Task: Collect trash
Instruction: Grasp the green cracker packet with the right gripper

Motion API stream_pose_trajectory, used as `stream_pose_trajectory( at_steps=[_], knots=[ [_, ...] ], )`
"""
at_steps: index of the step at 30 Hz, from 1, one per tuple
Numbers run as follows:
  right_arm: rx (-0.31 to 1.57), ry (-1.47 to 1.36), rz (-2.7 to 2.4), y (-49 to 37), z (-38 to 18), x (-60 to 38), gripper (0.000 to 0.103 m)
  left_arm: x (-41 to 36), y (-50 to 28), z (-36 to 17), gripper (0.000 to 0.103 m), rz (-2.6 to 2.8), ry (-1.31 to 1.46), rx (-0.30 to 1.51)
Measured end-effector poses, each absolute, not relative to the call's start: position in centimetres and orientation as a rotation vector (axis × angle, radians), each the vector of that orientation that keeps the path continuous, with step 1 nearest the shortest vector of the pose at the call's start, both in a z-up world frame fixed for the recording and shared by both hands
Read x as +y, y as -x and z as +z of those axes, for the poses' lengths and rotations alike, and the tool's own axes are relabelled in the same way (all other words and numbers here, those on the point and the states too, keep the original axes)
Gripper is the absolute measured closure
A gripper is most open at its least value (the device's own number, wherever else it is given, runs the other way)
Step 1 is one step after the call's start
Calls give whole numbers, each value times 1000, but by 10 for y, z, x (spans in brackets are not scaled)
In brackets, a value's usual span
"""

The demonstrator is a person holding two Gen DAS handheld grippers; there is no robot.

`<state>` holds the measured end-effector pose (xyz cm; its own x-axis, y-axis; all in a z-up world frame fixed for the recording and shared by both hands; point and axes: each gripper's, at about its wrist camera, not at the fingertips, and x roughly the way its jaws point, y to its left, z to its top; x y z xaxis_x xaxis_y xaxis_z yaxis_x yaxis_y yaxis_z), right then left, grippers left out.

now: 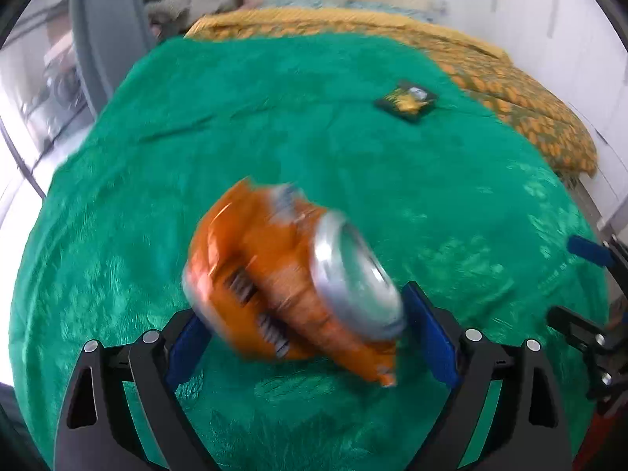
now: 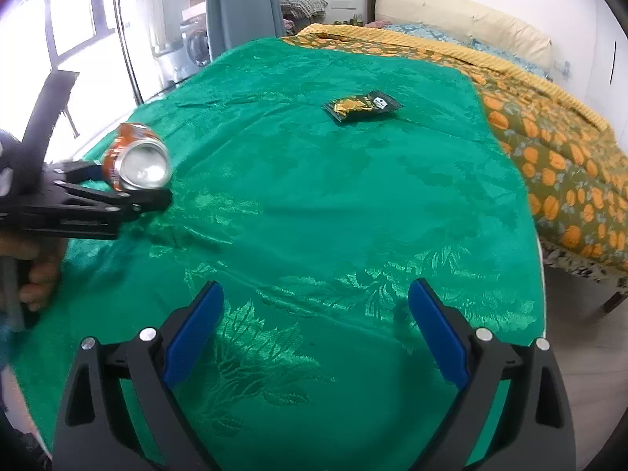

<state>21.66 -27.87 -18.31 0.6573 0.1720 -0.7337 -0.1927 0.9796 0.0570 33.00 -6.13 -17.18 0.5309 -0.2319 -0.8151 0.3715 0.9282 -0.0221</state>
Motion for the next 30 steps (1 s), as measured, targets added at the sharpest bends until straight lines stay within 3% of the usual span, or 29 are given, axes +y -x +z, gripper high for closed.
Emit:
stream_pose_trajectory(
  at_steps=[5, 15, 22, 25, 30],
  knots=[
    [850, -15, 167, -245, -172, -301, 11, -59, -332, -175, 8, -362, -143, 952],
    [969, -308, 119, -414, -176, -298, 17, -66, -333, -177, 5, -339, -188, 959],
    [933, -271, -32, -470, -180, -269, 18, -65, -335, -176, 5, -335, -186, 959],
    [931, -150, -90, -469, -180, -265, 57, -65, -335, -176, 5, -336, -186, 958],
    [915, -105, 36, -435, -179, -272, 59, -65, -335, -177, 5, -336, -186, 958]
  ],
)
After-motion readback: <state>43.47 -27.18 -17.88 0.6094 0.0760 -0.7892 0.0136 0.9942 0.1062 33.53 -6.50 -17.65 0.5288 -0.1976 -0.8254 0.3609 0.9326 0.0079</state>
